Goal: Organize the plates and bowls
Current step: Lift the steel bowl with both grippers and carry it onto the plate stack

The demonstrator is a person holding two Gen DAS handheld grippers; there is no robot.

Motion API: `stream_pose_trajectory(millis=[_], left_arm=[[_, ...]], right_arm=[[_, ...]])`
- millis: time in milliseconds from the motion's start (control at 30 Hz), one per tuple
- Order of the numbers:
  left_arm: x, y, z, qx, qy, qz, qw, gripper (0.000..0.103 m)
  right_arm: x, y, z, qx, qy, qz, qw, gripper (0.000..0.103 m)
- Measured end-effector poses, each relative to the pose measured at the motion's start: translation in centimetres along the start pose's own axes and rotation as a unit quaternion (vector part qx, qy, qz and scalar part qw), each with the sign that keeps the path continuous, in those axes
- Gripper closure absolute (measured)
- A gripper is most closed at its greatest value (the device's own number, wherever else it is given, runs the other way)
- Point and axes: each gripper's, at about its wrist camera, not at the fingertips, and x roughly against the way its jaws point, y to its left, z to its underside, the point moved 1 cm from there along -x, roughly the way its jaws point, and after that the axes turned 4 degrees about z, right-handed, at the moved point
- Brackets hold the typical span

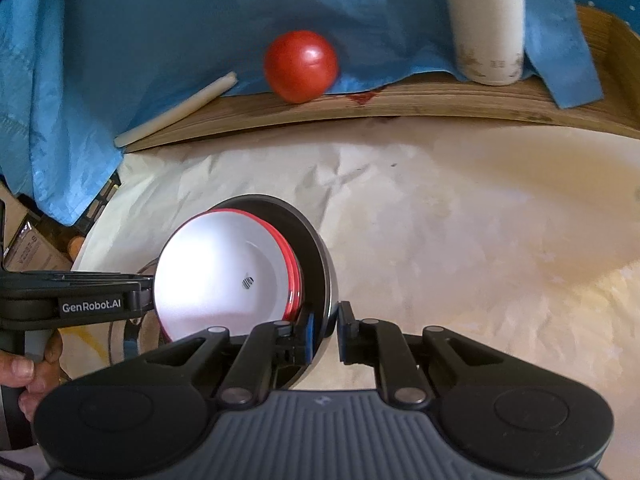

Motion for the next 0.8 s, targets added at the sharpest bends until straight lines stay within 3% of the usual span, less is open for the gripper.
stream_pose_trajectory(millis=[800], left_arm=[[4.1,7.3,1.2,0.058,-0.026,-0.034,0.9974,0.096]], right_arm=[[-3.4,8.0,-1.6,0.06,0.02,-0.033,0.997,0.09]])
